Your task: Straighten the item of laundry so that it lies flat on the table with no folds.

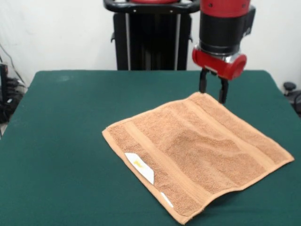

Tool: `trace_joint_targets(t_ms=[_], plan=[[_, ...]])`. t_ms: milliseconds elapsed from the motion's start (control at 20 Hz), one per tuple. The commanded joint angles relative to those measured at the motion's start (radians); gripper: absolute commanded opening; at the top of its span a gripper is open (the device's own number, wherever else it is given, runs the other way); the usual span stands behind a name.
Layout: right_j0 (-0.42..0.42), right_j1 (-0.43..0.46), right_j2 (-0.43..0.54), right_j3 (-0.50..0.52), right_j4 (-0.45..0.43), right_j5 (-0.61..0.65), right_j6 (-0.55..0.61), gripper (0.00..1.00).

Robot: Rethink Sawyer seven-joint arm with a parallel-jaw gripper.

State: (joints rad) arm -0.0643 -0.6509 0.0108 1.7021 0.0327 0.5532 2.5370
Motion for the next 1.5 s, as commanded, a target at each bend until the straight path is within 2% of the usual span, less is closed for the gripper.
trace_joint_targets(t_ms=[50, 200, 350, 600, 800, 1050, 1400, 1500], plan=[[0.037, 0.022, 0.058, 0.016, -0.012, 0.074, 0.024, 1.00], [0.042, 0.141, 0.043, 0.018, -0.062, -0.082, 0.031, 1.00], [0.070, 0.209, 0.002, -0.001, -0.098, -0.136, 0.045, 1.00], [0.089, 0.210, -0.048, 0.045, -0.136, -0.203, 0.067, 1.00], [0.127, 0.241, -0.116, 0.035, -0.154, -0.241, 0.106, 1.00], [0.154, 0.248, -0.188, 0.031, -0.170, -0.206, 0.097, 1.00], [0.064, 0.204, -0.119, 0.083, -0.194, -0.138, -0.012, 1.00], [-0.004, 0.208, -0.066, 0.100, -0.210, -0.140, -0.064, 1.00]])
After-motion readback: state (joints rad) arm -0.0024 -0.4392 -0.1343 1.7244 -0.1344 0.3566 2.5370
